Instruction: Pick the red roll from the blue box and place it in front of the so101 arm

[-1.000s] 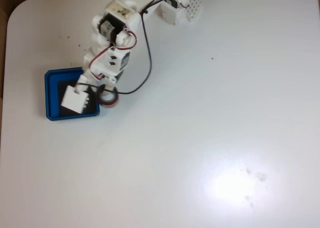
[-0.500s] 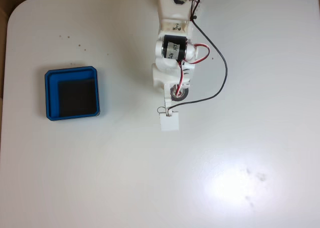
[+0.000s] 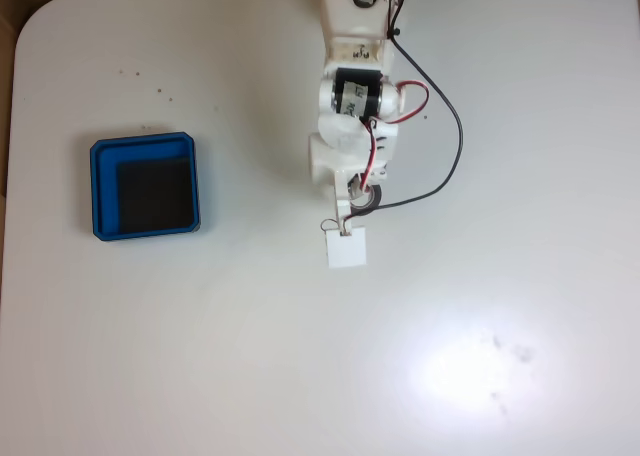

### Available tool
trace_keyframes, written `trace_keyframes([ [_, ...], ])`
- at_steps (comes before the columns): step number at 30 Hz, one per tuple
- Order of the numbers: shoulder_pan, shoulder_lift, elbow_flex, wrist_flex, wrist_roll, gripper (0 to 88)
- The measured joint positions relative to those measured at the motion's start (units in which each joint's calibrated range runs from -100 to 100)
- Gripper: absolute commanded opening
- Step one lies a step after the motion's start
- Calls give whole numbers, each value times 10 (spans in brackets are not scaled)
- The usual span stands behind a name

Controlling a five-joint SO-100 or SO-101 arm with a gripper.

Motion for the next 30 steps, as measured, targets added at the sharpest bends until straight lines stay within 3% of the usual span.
trace_keyframes([
  [12,-3,-4,0,0,2,6],
  [21,-3,177,0,-5,2,6],
  [30,-10,178,0,-6,2,6],
])
